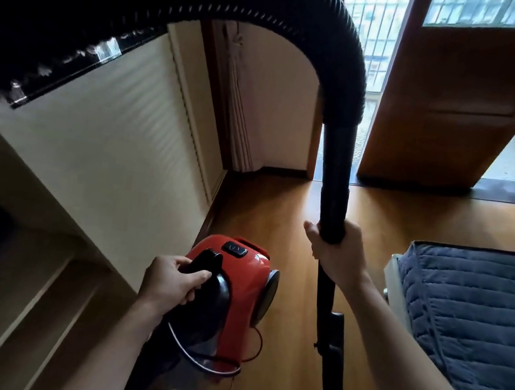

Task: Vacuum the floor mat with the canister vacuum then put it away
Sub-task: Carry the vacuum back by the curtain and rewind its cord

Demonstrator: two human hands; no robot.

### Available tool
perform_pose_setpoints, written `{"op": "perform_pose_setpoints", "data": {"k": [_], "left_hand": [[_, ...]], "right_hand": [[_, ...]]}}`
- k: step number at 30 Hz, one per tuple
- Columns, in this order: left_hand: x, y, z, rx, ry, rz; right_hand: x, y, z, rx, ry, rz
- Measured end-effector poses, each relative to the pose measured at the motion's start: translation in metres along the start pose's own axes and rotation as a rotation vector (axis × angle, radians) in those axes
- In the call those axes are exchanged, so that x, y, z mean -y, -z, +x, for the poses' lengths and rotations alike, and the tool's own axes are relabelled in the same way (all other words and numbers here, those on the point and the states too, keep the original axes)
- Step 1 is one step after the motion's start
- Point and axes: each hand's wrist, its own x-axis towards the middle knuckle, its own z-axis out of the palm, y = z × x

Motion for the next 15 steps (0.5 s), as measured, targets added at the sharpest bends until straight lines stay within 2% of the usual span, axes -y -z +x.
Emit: {"op": "perform_pose_setpoints", "data": {"k": [8, 15], "left_hand": [[-0.055, -0.024, 0.109, -0.010, 0.004, -0.028], [-0.072, -0.047, 0.213, -0.033, 0.075, -0.134]], "right_hand": [[-0.040, -0.009, 0.123, -0.007, -0.034, -0.032], [-0.091, -0.030, 0.209, -0.014, -0.066, -0.123]]}}
